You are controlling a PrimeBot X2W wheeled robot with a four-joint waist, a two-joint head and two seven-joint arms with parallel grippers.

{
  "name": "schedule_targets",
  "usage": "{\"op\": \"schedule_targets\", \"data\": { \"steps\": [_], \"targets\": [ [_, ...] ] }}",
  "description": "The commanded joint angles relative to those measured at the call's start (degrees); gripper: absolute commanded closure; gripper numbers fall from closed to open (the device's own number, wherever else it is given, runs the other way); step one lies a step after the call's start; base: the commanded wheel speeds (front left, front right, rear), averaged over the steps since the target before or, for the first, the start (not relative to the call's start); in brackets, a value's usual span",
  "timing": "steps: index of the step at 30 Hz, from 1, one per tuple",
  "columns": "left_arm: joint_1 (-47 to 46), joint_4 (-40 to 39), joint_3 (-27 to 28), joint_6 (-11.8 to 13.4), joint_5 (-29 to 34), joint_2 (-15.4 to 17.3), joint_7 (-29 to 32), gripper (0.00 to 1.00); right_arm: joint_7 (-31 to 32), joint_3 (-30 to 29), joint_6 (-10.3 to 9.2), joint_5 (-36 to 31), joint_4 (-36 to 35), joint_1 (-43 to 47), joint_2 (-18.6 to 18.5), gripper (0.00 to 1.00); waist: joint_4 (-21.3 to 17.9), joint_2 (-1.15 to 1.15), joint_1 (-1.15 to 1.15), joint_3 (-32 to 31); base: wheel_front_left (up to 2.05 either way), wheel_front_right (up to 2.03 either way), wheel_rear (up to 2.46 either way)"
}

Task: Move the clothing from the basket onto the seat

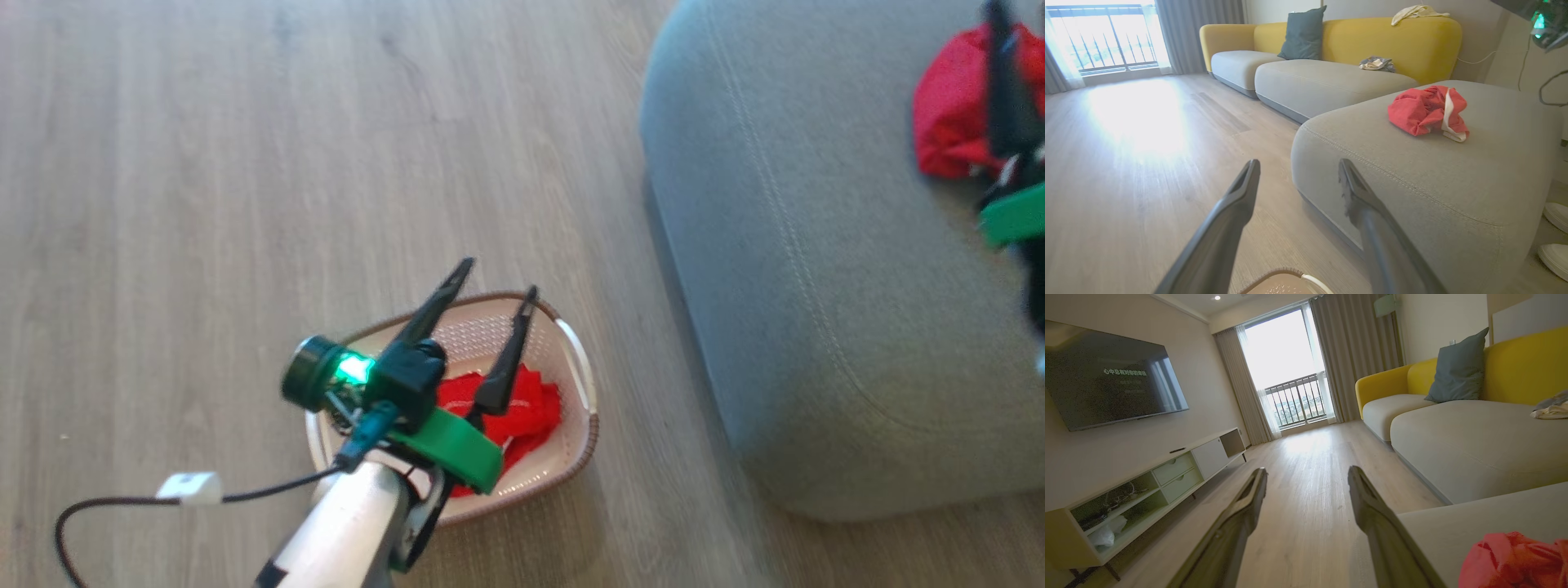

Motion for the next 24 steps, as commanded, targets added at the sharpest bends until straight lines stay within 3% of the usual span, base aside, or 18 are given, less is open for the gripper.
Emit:
{"op": "schedule_targets", "data": {
  "steps": [1, 7, 14, 24],
  "targets": [
    [-0.1, -2.4, 3.7, 1.4, -0.6, -0.2, -0.3, 0.00, -0.4, 0.8, 0.40, -0.3, -4.9, 4.3, 0.5, 0.00, 2.7, 0.00, 0.01, -2.5, 0.00, 0.00, 0.00],
    [1.9, -2.3, 7.5, 4.7, -1.1, -0.2, -0.3, 0.00, -0.4, 0.8, 0.40, -3.1, -10.1, 12.0, 3.0, 0.00, 5.0, 0.00, 0.01, -4.4, 0.00, 0.00, 0.00],
    [4.4, -2.7, 12.1, 9.5, -3.5, -0.2, -0.3, 0.00, -0.4, -3.8, 0.40, -10.2, -13.4, 20.1, 9.4, 0.00, 7.2, 0.00, 0.01, -6.2, 0.00, 0.00, 0.00],
    [8.5, -3.4, 14.9, 11.6, -3.8, -0.2, -0.3, 0.00, -0.4, -7.2, 0.40, -19.4, -17.2, 30.6, 17.4, 0.00, 8.6, 0.00, 0.01, -7.6, 0.00, 0.00, 0.00]
  ]
}}
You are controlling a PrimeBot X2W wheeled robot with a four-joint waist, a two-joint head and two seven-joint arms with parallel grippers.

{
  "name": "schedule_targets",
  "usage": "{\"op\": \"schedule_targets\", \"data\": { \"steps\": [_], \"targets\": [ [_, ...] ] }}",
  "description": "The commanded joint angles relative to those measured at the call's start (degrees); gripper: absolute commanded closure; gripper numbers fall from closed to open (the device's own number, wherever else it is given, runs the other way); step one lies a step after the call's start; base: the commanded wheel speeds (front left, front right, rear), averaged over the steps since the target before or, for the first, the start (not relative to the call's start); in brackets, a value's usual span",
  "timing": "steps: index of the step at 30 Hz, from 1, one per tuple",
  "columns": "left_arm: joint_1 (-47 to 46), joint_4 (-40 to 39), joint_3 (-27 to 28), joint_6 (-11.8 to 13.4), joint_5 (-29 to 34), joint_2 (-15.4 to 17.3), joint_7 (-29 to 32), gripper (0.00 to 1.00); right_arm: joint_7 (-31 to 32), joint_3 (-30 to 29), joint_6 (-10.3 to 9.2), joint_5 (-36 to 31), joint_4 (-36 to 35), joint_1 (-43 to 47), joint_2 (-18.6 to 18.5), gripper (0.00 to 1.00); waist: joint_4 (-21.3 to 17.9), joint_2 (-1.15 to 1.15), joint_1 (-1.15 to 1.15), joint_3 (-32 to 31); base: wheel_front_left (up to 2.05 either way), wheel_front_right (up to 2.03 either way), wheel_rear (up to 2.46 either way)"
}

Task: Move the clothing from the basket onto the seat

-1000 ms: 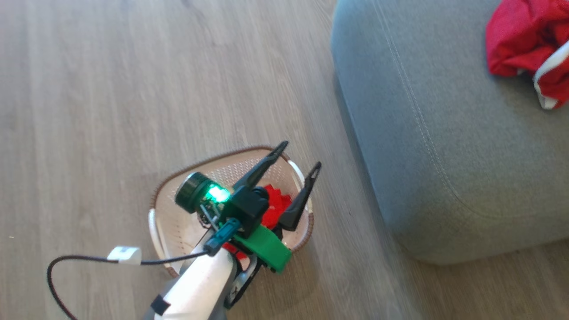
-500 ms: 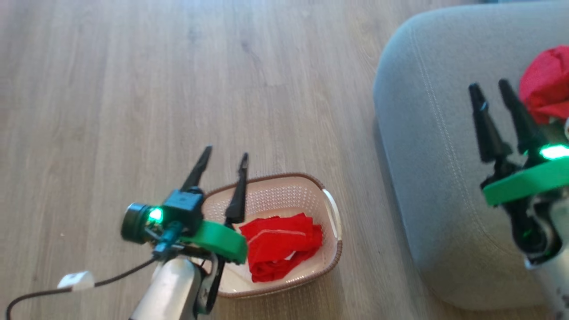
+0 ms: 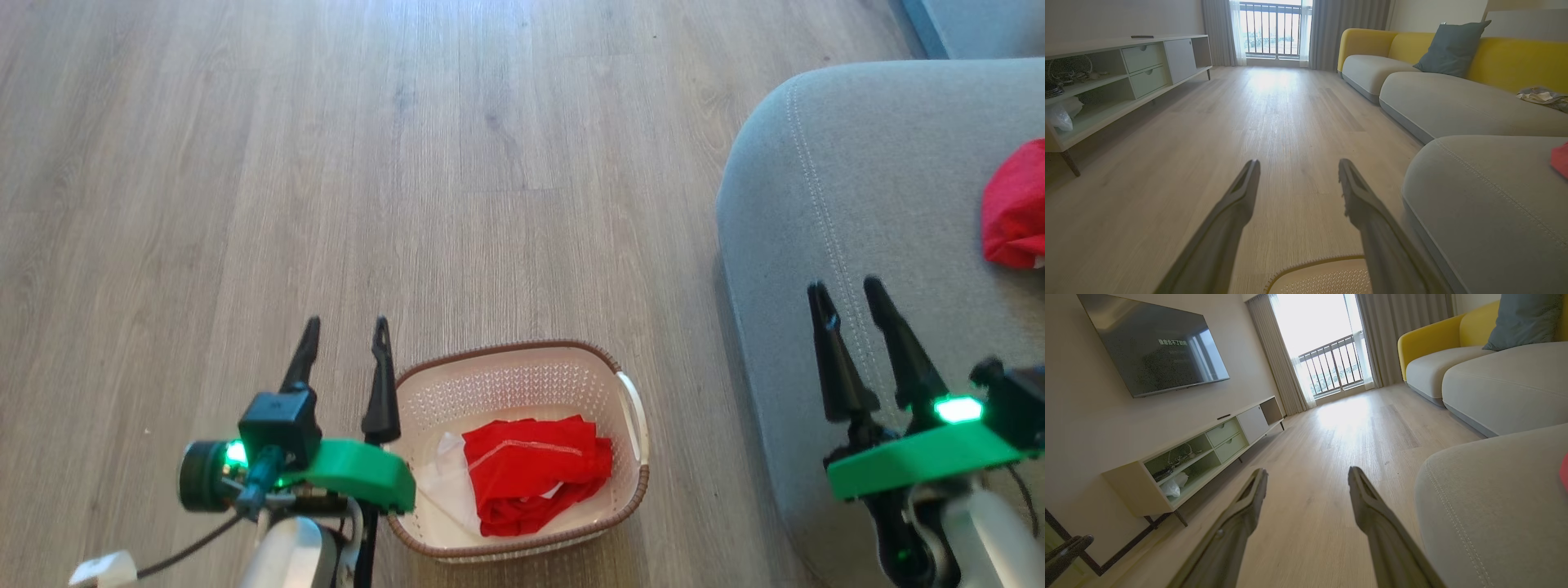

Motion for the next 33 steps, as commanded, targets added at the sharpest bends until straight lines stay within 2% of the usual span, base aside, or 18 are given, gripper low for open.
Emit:
{"op": "schedule_targets", "data": {
  "steps": [1, 10, 33],
  "targets": [
    [-1.2, -2.1, 2.2, 0.2, 0.4, 0.0, -0.3, 0.00, -0.4, 0.0, 0.40, -0.7, -1.8, -0.5, -0.3, 0.00, 0.1, 0.00, 0.01, 0.1, 0.00, 0.00, 0.00],
    [1.0, -1.2, 0.7, -0.8, 1.3, 0.0, -0.3, 0.00, -0.4, -1.2, 0.40, -3.1, -0.5, 1.6, 0.8, 0.00, 0.7, 0.00, 0.01, 0.1, 0.00, 0.00, 0.00],
    [0.8, -1.2, -0.6, -0.3, 1.3, 0.0, -0.3, 0.00, -0.4, -1.7, 0.40, -3.8, 0.1, 1.3, 1.1, 0.00, 0.4, 0.00, 0.01, 0.4, 0.00, 0.00, 0.00]
  ]
}}
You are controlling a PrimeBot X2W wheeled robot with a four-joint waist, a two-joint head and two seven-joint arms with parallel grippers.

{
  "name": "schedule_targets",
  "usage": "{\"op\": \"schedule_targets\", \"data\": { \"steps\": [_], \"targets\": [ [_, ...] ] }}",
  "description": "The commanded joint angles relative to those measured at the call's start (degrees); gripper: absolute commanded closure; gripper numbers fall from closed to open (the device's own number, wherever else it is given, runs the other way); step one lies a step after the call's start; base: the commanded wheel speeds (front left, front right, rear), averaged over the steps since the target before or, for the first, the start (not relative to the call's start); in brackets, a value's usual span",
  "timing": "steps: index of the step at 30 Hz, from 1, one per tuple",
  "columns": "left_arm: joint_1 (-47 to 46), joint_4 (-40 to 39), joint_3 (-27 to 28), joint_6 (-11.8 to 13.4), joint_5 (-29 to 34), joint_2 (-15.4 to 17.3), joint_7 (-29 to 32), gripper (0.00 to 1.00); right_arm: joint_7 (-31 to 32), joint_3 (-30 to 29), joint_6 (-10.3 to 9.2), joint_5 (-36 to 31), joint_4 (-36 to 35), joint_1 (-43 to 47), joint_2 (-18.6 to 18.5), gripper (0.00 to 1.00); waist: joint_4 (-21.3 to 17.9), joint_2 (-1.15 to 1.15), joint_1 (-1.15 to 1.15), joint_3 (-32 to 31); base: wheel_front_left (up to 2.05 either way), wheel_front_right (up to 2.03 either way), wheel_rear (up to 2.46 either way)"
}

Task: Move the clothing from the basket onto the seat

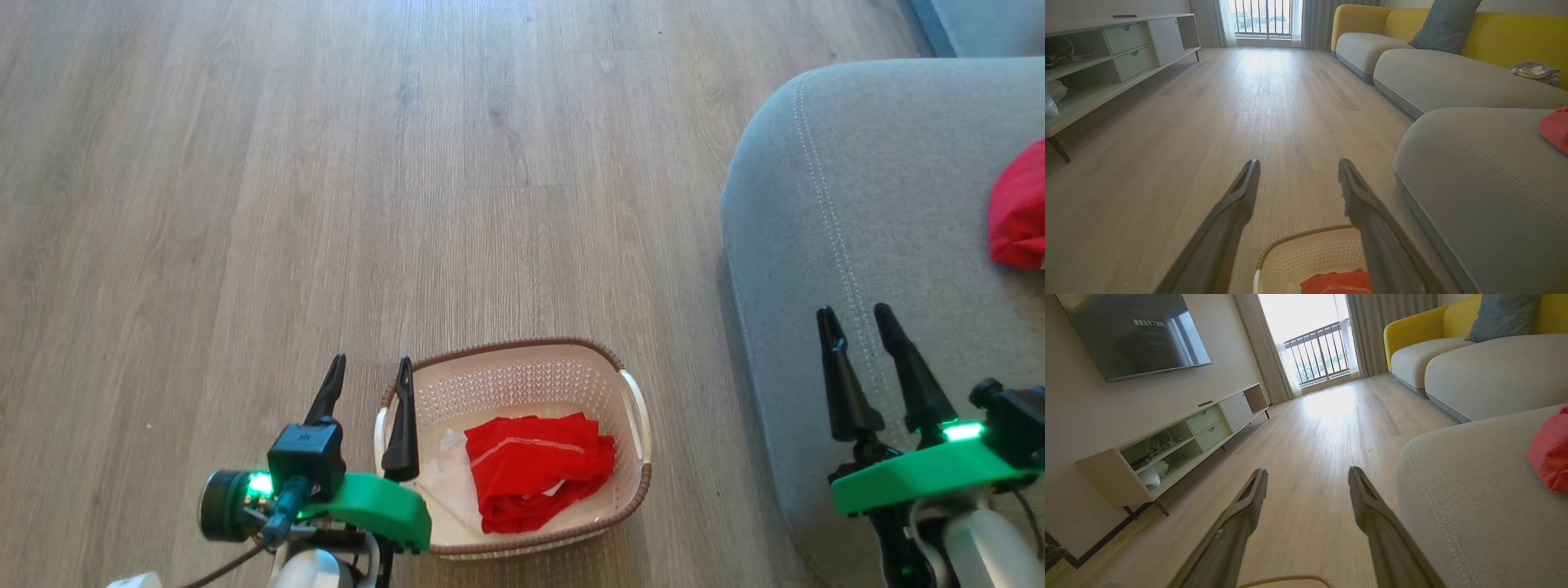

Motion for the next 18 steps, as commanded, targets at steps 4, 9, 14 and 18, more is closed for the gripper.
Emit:
{"op": "schedule_targets", "data": {
  "steps": [4, 9, 14, 18],
  "targets": [
    [-3.0, -1.7, 1.5, 0.1, 0.3, 0.0, -0.3, 0.00, -0.4, 0.1, 0.40, 0.3, -1.9, -1.7, -0.6, 0.00, 0.0, 0.00, 0.00, 0.1, 0.00, 0.00, 0.00],
    [-3.2, -1.7, 1.6, 0.2, 0.4, 0.0, -0.3, 0.00, -0.4, -0.2, 0.40, 0.3, -1.7, -1.8, -0.7, 0.00, -0.1, 0.00, 0.00, 0.2, 0.00, 0.00, 0.00],
    [-3.3, -1.7, 1.6, 0.1, 0.4, 0.0, -0.3, 0.00, -0.4, 0.0, 0.40, 0.3, -1.7, -1.9, -0.7, 0.00, -0.4, 0.00, 0.00, 0.3, 0.00, 0.00, 0.00],
    [-3.5, -1.9, 0.9, -0.2, 0.4, 0.0, -0.3, 0.00, -0.4, 0.7, 0.40, 0.3, -1.8, -2.1, -1.3, 0.00, -0.9, 0.00, 0.00, 1.3, 0.00, 0.00, 0.00]
  ]
}}
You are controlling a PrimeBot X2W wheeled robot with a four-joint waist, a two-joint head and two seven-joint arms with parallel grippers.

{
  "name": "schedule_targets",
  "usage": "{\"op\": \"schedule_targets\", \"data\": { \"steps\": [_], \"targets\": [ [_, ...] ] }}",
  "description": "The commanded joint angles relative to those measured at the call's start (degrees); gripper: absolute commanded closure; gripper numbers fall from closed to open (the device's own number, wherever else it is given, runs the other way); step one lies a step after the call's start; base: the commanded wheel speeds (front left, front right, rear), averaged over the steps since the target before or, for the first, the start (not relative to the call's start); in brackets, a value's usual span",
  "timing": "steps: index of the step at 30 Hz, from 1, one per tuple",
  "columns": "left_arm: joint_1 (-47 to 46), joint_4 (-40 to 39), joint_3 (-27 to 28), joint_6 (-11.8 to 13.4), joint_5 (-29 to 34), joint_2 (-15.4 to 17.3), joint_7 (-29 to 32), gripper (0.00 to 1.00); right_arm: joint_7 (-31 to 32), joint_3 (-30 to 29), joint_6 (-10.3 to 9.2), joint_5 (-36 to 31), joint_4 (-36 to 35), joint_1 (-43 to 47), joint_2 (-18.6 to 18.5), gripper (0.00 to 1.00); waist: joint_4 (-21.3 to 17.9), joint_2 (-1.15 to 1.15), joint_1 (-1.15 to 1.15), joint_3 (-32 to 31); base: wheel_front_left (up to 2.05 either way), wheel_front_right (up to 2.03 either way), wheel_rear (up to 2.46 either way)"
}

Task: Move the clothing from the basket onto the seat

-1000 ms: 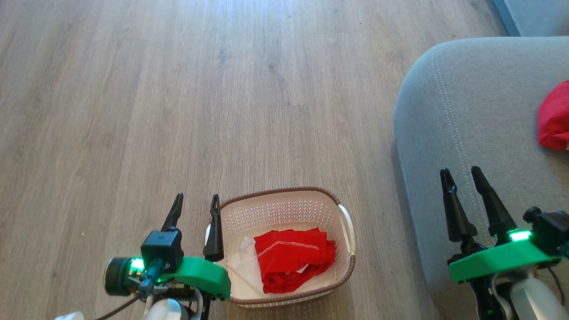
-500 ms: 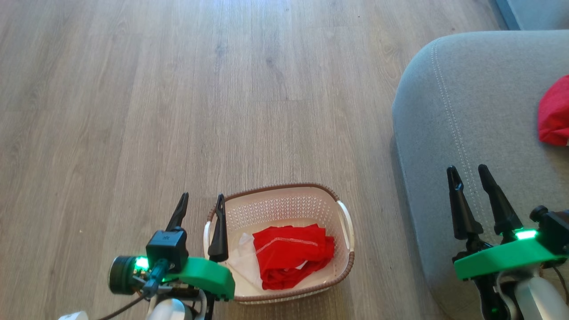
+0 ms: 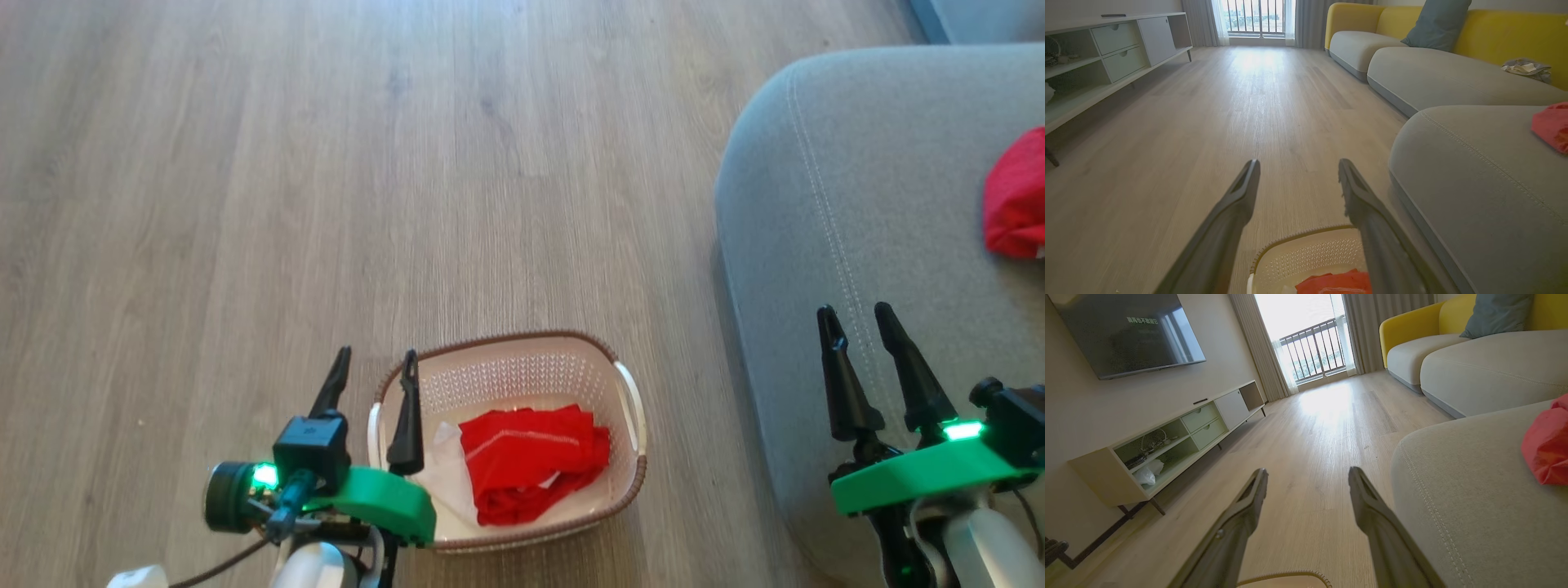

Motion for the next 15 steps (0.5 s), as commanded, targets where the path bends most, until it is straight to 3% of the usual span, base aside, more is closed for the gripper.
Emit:
{"op": "schedule_targets", "data": {
  "steps": [1, 15],
  "targets": [
    [-2.8, -1.9, 0.9, -0.3, 0.4, 0.0, -0.3, 0.00, -0.4, 1.2, 0.40, 0.3, -1.9, -2.2, -1.4, 0.00, -0.4, 0.00, 0.00, 1.3, 0.00, 0.00, 0.00],
    [-16.7, 10.5, -6.7, -2.0, 3.0, 0.0, -0.3, 0.00, -0.4, -2.5, 0.40, 0.2, -1.8, -7.4, -2.3, 0.00, -5.2, 0.00, 0.00, 21.8, 0.00, 0.00, 0.00]
  ]
}}
